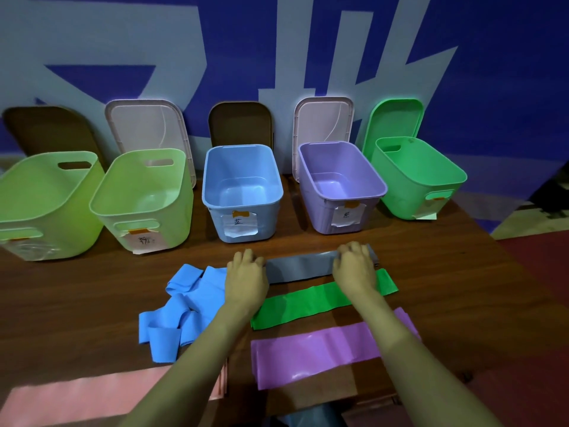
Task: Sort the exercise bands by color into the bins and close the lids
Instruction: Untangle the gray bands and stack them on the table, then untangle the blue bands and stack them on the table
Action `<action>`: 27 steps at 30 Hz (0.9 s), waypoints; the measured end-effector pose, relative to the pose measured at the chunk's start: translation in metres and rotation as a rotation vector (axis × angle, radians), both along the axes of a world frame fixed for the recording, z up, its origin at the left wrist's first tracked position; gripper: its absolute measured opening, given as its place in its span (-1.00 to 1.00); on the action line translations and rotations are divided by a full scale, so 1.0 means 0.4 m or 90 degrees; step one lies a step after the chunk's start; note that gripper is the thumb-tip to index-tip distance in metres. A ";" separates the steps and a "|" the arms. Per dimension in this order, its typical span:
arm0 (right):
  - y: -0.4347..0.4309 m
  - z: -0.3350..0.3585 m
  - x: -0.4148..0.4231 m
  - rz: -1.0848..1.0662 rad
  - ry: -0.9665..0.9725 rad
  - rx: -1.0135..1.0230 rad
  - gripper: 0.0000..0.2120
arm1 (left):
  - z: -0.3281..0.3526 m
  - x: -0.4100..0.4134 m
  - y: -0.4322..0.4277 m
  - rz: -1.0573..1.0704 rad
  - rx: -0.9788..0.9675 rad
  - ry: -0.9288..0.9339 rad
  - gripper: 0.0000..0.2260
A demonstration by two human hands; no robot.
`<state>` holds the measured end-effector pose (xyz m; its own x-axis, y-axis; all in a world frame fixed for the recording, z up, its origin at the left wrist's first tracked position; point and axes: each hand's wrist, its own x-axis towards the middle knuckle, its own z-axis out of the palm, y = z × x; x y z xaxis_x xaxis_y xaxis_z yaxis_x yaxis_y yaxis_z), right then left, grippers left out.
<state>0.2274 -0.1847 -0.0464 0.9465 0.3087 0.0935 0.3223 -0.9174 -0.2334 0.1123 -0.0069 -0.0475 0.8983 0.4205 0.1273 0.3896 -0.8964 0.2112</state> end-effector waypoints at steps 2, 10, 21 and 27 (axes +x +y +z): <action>0.028 0.002 -0.036 0.049 0.019 0.012 -0.72 | -0.003 -0.009 -0.008 0.001 0.012 0.022 -0.72; 0.073 0.000 -0.103 0.073 0.085 -0.049 -0.64 | -0.007 -0.043 0.036 0.018 -0.059 0.095 -0.67; 0.260 0.032 -0.266 0.306 0.080 0.084 -0.71 | -0.021 -0.207 0.153 0.149 -0.178 -0.036 -0.58; 0.334 -0.003 -0.298 0.347 0.129 0.046 -0.62 | -0.050 -0.266 0.203 0.203 -0.228 -0.018 -0.49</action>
